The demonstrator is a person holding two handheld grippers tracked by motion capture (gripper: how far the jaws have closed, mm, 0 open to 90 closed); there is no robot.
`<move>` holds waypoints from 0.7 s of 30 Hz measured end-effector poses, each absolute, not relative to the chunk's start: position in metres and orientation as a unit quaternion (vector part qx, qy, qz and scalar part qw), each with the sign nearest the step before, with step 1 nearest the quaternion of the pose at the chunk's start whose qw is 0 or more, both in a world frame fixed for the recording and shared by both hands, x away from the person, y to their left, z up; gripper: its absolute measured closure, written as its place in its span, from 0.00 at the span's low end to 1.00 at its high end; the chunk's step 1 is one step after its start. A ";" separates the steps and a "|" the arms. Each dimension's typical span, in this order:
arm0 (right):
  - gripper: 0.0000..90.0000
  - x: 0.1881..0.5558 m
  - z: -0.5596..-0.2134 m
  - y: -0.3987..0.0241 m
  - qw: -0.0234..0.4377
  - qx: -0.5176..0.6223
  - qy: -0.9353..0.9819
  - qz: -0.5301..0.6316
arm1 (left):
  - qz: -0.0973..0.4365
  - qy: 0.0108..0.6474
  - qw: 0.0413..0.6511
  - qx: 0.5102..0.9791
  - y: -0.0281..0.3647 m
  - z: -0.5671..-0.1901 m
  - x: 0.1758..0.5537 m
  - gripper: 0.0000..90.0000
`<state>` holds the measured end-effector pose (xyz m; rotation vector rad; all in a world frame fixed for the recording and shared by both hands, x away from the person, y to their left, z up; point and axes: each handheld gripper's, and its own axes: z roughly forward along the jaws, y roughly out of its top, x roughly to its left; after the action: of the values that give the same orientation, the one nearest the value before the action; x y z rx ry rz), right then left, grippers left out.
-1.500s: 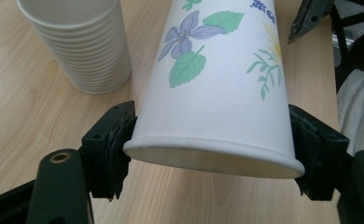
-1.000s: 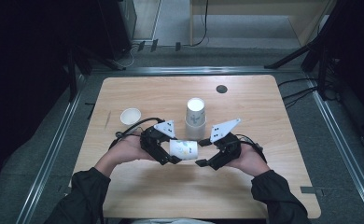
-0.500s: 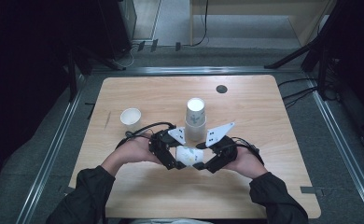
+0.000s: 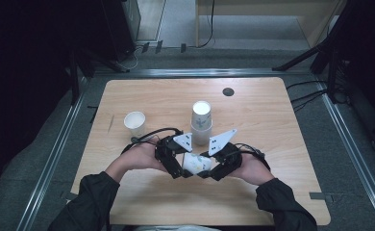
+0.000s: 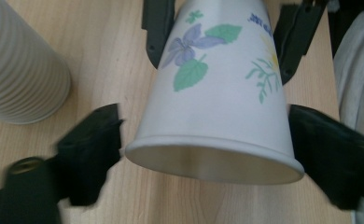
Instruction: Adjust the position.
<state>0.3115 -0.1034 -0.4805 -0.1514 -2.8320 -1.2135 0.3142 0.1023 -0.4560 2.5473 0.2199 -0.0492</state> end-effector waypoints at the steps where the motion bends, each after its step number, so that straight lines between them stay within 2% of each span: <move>1: 0.39 0.311 -0.480 -0.104 0.025 -0.049 -0.917 -0.396 | -0.016 0.089 0.296 0.951 0.104 -0.454 0.315 0.11; 12: 0.39 0.318 -0.466 -0.114 0.032 -0.060 -0.894 -0.443 | 0.009 0.112 0.362 0.926 0.126 -0.444 0.311 0.10; 21: 0.39 0.325 -0.458 -0.112 0.038 -0.041 -0.882 -0.467 | 0.008 0.152 0.403 0.902 0.142 -0.442 0.301 0.11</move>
<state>0.3252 -0.1122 -0.4580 -0.1255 -2.7069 -1.4342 0.3010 0.1423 -0.4423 2.2789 0.3833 0.0194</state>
